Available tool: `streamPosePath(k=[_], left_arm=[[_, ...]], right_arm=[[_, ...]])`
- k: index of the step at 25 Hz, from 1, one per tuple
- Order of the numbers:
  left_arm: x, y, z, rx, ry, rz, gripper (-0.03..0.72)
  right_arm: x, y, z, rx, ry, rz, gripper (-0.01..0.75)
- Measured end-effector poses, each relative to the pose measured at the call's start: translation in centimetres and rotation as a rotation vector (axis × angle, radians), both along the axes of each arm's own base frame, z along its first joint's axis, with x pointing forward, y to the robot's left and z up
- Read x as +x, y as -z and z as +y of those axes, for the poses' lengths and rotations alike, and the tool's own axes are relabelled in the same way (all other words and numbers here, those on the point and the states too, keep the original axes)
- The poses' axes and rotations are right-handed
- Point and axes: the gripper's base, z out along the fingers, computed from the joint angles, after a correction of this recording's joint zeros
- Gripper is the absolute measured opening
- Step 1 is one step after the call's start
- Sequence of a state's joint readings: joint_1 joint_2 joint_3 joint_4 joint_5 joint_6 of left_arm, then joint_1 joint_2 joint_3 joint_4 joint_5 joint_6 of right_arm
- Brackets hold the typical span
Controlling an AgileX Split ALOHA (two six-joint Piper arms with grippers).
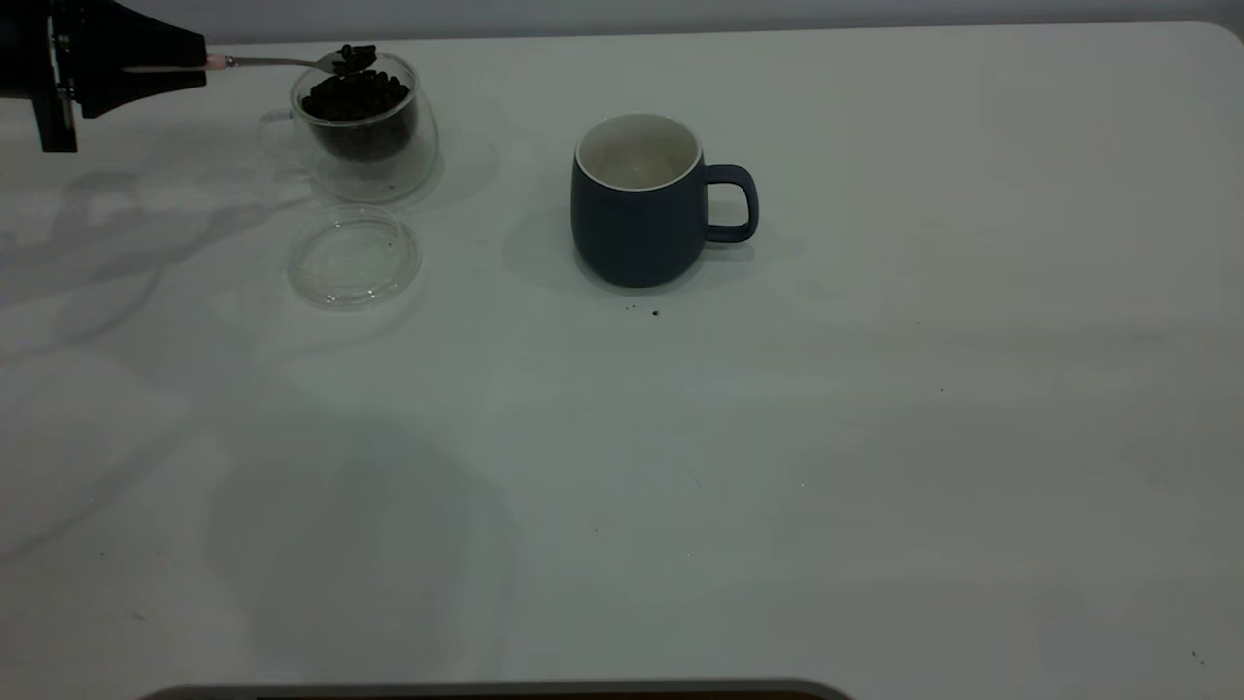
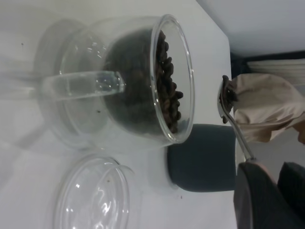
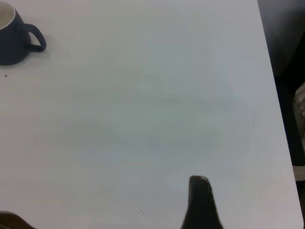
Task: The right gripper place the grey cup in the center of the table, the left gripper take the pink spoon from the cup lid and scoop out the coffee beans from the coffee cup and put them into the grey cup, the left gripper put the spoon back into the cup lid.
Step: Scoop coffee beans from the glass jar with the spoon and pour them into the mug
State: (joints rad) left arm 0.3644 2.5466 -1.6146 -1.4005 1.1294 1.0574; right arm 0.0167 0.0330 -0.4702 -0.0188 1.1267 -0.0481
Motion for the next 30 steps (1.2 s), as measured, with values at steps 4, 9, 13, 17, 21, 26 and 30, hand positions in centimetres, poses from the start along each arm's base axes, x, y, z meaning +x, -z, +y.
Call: streamPosePath(k=[4, 9, 13, 17, 21, 26, 30], left_arm=[[0.0, -0.1, -0.3, -0.015, 0.012, 0.009, 0.114], [0.2, -0.1, -1.8, -0.014, 0.046, 0.01, 0.114], [0.4, -0.1, -4.2, -0.014, 0.1, 0.011, 0.114], [0.6, -0.1, -7.2, -0.014, 0.165, 0.012, 0.114], [0.6, -0.1, -9.7, -0.014, 0.221, 0.013, 0.114], [0.5, 0.0, -12.2, -0.001, 0.266, 0.013, 0.114], [0.4, 0.2, -13.8, 0.015, 0.288, 0.012, 0.114]], right_arm=[[0.0, 0.0, 0.0, 0.0, 0.0, 0.0, 0.571], [0.0, 0.0, 0.0, 0.0, 0.0, 0.0, 0.571], [0.0, 0.0, 0.0, 0.0, 0.0, 0.0, 0.571], [0.0, 0.0, 0.0, 0.0, 0.0, 0.0, 0.571], [0.0, 0.0, 0.0, 0.0, 0.0, 0.0, 0.571], [0.0, 0.0, 0.0, 0.0, 0.0, 0.0, 0.571], [0.0, 0.0, 0.0, 0.0, 0.0, 0.0, 0.571]])
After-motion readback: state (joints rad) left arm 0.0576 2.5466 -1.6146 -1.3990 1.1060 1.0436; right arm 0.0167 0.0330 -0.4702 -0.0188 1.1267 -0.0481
